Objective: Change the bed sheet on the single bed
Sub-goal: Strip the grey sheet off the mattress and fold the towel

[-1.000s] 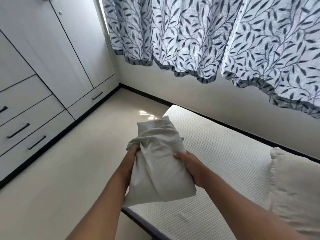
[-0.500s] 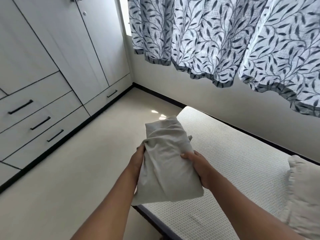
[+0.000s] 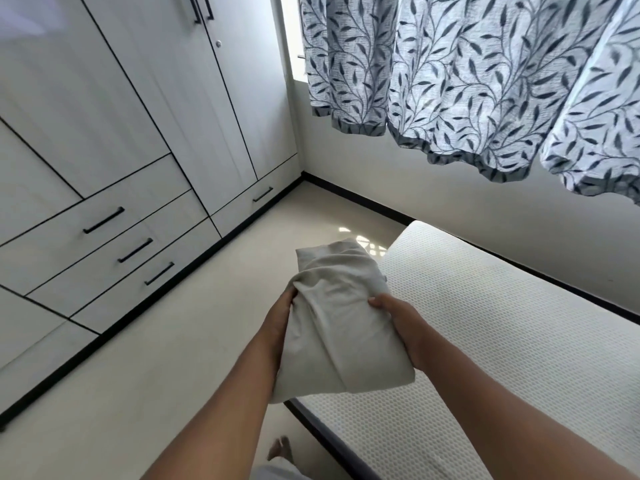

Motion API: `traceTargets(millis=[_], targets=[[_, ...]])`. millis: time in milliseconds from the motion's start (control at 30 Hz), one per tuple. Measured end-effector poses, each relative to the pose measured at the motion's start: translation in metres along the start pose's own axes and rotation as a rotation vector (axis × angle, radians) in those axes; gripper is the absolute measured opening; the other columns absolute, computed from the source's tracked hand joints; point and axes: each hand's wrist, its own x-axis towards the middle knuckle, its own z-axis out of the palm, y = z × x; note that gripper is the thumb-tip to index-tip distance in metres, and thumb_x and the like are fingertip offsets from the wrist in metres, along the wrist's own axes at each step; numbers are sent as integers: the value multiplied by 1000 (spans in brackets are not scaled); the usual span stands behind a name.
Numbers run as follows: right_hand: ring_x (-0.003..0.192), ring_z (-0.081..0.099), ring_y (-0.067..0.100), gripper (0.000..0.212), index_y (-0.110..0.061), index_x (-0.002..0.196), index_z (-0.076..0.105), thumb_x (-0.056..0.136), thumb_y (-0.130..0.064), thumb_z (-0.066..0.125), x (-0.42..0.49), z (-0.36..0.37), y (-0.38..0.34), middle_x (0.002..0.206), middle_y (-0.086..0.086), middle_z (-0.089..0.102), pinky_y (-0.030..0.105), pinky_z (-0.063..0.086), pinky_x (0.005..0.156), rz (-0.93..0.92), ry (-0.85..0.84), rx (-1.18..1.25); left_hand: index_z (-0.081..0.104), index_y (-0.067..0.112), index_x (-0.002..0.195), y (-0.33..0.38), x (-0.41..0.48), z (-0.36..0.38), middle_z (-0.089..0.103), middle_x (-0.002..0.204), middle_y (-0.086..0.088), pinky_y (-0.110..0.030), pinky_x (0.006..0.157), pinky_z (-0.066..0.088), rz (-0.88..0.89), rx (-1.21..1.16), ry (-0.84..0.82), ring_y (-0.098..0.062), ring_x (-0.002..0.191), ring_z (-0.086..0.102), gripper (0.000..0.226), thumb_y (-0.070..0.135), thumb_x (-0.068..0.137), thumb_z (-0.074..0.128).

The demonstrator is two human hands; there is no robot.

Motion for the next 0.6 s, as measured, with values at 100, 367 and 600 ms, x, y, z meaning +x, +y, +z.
traceTargets(millis=[100, 367, 600], targets=[[100, 73, 37, 45, -6, 113, 74, 81, -38, 71, 26, 35, -13, 105, 17, 77, 57, 52, 101, 3, 13, -18, 66, 17, 121, 22, 15, -30, 78, 94, -1, -26, 67, 53, 20, -27, -11, -12, 81, 75, 48, 54, 101, 42], [101, 72, 37, 39, -9, 111, 74, 83, -37, 71, 135, 168, -52, 102, 16, 77, 52, 52, 102, 59, 115, 14, 67, 15, 119, 103, 112, -160, 78, 98, -5, -28, 69, 55, -19, -82, -95, -16, 84, 76, 52, 56, 101, 41], [93, 73, 35, 39, -9, 110, 75, 83, -37, 70, 227, 297, -98, 102, 17, 77, 46, 55, 96, 92, 195, 101, 64, 20, 104, 209, 191, -269, 77, 79, 2, -20, 58, 54, -19, -93, -158, -9, 70, 74, 35, 43, 105, 38]])
